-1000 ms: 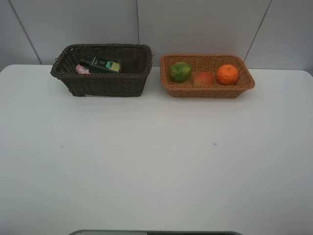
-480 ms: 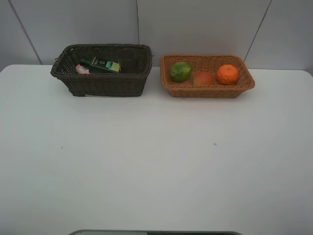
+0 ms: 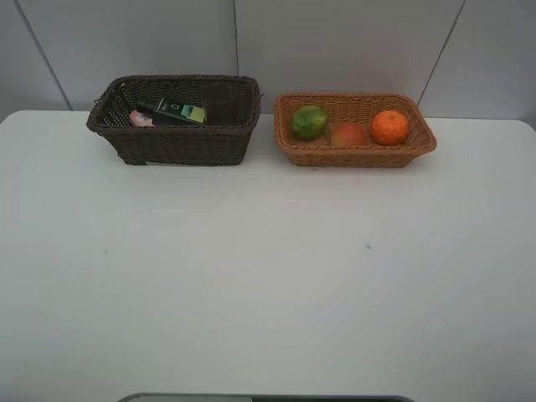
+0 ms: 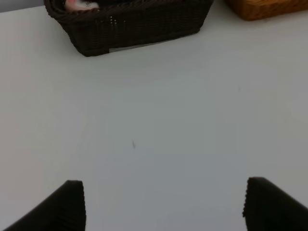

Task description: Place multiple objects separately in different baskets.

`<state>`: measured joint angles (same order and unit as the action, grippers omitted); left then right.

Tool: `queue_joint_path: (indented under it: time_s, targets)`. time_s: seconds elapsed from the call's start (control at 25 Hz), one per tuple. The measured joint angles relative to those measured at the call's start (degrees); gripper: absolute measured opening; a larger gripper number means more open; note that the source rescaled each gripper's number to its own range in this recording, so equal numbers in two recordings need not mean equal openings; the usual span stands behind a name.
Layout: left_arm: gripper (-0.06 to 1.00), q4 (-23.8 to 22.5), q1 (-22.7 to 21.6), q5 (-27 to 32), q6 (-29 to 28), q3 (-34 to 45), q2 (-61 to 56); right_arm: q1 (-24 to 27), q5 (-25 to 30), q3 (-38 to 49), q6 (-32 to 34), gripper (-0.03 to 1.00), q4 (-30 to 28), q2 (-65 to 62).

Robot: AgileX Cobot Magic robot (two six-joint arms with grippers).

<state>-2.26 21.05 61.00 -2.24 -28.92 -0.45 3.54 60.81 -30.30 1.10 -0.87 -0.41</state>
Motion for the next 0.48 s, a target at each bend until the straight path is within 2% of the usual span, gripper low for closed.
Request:
queue_joint_path:
  time_s: [0.2, 0.48]
  targets:
    - [0.86, 0.00, -3.72, -0.02, 0.00, 0.00, 0.00, 0.00, 0.00, 0.00, 0.00, 0.71, 0.00, 0.00]
    - [0.86, 0.00, -11.18, -0.02, 0.00, 0.00, 0.00, 0.00, 0.00, 0.00, 0.00, 0.71, 0.00, 0.00]
